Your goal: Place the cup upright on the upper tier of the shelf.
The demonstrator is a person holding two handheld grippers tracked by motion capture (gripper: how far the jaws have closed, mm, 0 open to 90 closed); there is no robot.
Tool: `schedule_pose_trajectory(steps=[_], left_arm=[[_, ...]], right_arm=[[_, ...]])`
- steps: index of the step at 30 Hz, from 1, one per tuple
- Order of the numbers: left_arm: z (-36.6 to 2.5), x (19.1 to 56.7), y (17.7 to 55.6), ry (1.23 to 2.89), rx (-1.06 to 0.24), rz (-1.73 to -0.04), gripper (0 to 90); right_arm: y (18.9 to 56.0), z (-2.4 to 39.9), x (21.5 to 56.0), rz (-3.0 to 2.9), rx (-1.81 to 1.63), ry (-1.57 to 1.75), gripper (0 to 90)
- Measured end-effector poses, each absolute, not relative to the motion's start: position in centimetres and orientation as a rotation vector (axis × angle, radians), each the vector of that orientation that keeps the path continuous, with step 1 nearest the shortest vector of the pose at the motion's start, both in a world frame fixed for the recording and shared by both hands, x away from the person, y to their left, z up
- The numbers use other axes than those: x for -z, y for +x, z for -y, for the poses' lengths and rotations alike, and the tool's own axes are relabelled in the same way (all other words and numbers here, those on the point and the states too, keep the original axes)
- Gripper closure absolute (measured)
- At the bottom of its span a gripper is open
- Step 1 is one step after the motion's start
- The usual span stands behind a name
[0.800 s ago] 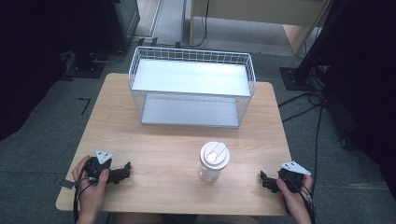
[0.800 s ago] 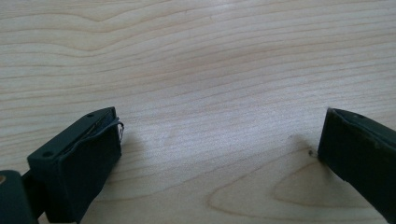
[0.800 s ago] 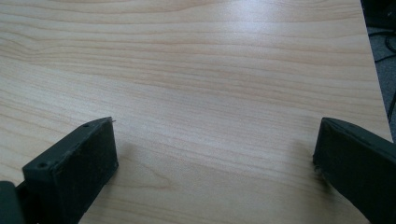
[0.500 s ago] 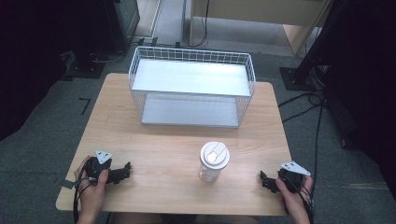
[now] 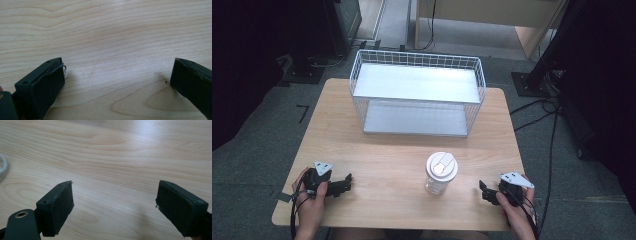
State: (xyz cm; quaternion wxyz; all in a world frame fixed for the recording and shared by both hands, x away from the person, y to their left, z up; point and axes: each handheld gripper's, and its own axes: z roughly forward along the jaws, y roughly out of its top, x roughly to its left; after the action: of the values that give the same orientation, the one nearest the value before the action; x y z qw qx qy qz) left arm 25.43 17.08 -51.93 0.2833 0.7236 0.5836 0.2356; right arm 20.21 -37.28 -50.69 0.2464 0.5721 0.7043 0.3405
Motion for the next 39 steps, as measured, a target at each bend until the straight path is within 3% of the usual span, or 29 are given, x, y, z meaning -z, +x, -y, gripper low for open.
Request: schedule_pose_trajectory(steps=[39], left_arm=[[-17.1,51.9,25.4,1.936,-0.63,-1.563,0.0]], right_arm=[[19.4,29.4,49.9,-2.125,-1.184,1.358,14.7]])
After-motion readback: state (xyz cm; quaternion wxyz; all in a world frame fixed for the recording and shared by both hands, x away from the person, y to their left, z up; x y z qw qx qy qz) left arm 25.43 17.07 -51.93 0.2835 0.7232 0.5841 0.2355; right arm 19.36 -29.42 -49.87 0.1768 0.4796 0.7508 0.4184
